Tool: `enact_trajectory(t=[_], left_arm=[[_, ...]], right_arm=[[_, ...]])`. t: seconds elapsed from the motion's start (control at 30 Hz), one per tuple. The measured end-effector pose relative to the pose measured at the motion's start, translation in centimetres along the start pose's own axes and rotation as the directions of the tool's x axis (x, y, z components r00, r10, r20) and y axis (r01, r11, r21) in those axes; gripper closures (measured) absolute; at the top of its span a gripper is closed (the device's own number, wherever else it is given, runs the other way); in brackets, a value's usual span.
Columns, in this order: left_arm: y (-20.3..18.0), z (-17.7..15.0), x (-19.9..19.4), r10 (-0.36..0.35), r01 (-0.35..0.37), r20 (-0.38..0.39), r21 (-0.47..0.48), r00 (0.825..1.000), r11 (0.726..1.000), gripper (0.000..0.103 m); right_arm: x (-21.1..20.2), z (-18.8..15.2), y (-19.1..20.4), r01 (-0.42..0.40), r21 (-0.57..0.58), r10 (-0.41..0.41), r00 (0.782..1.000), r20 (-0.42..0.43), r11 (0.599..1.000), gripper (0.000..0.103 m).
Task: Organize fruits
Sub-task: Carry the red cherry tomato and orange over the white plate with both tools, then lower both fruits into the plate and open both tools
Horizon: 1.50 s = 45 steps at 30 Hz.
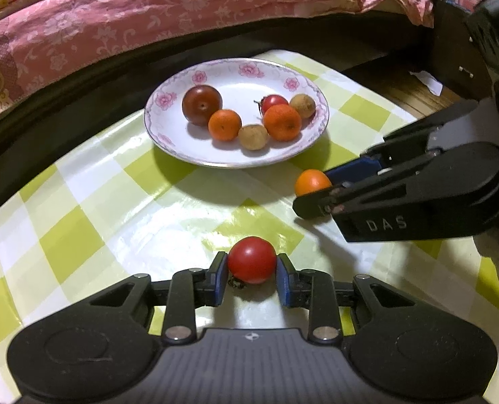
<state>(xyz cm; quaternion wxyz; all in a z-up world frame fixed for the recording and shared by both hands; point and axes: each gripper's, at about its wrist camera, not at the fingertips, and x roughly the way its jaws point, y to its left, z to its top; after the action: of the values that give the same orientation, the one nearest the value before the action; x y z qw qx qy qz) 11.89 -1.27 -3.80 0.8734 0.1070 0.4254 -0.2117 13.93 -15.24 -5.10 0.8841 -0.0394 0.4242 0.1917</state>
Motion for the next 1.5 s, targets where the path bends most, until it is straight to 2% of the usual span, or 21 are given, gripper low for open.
enact_trajectory(t=[0.17,0.4,0.67,0.97,1.5], left_arm=[[0.4,0.8,-0.3,0.010,-0.009,0.026,-0.014,1.000,1.000,0.065],[0.8,2.8,-0.9,0.029,-0.027,0.085,-0.029,0.996,0.999,0.065],[1.1,5.0,-0.5,0.054,-0.049,0.133,-0.041,0.990,0.998,0.065],[1.3,6.3,1.2,0.071,-0.065,0.140,-0.049,0.988,0.997,0.065],[2.0,6.7,3.0,0.086,-0.078,0.133,-0.065,0.987,0.995,0.065]], right_arm=[[-0.5,0.1,-0.1,-0.002,0.007,0.002,1.000,0.006,1.000,0.076],[-2.2,0.9,-0.1,-0.020,0.018,0.019,0.998,0.056,1.000,0.076],[-2.9,2.2,-1.1,0.003,0.044,-0.007,0.994,0.110,0.999,0.076],[-2.2,2.9,-2.0,0.022,0.057,-0.029,0.993,0.119,0.998,0.076],[-0.5,3.5,-2.5,0.042,0.052,-0.048,0.992,0.115,0.998,0.076]])
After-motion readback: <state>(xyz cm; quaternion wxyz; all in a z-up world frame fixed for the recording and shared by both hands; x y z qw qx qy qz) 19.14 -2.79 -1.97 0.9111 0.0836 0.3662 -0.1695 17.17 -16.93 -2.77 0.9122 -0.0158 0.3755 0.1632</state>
